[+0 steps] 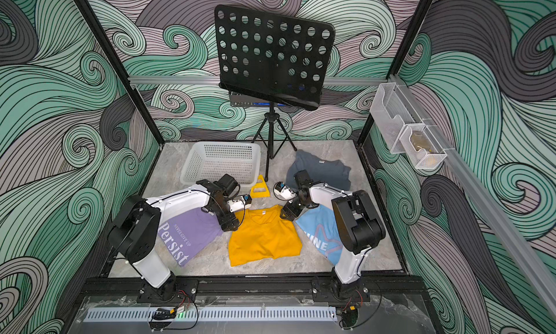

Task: Put the folded t-shirts into the basket
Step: Pick up the T-shirt from the center of the board.

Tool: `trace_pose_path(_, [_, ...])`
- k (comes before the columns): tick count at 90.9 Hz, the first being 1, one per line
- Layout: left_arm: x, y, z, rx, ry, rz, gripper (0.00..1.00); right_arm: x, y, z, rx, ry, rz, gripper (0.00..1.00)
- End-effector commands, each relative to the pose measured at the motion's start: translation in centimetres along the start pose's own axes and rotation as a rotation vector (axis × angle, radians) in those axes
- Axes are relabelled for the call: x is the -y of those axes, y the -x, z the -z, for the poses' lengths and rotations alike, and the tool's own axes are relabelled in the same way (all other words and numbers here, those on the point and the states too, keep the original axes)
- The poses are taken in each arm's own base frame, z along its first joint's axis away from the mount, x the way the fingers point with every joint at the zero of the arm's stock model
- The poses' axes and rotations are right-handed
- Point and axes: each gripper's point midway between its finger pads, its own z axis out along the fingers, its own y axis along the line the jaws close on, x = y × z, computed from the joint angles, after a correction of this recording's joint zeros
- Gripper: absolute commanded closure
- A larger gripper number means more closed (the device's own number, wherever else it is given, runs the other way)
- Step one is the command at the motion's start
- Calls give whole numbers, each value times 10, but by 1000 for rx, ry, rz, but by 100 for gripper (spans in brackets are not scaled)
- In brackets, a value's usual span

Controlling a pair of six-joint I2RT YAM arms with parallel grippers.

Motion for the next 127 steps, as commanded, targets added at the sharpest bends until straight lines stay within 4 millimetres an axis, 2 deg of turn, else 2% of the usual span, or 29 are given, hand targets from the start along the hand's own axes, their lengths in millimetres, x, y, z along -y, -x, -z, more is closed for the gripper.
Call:
trace_pose_path(1, [1, 13, -3, 19, -46, 10, 12, -8, -17, -15, -66, 24, -32, 22])
trace_pose_path(20, [11, 3, -24, -32, -88, 2, 23, -20, -26, -21, -96, 38, -14, 33])
trace_pose_path(37, [22, -1, -33, -4, -104, -16, 38, -37, -23, -19, -80, 70, 34, 50])
trace_pose_path(48, [25, 0, -34, 0, -105, -22, 54, -41, -19, -17, -54, 87, 47, 61])
trace_pose_path(59, [25, 1, -30, 19, -98, -13, 72, -46, -10, -14, -8, 110, 61, 78])
trace_pose_path(65, [25, 4, -25, 37, -96, -7, 86, -47, -2, -10, 26, 117, 72, 88])
trace_pose_path(74, [23, 8, -13, 51, -97, -2, 100, -48, 12, 2, 97, 111, 93, 100])
trace_pose_path(88, [19, 15, 14, 121, -103, 7, 100, -56, 33, 28, 223, 111, 142, 100])
trace_pose_path(107, [20, 6, 53, 155, -81, -37, 100, -73, 58, 74, 394, 122, 220, 100])
trace_pose_path(117, [22, 1, 83, 155, -54, -54, 100, -87, 78, 104, 482, 147, 285, 100])
trace_pose_path(127, [19, -2, 126, 185, -19, -54, 100, -105, 106, 138, 572, 176, 352, 100])
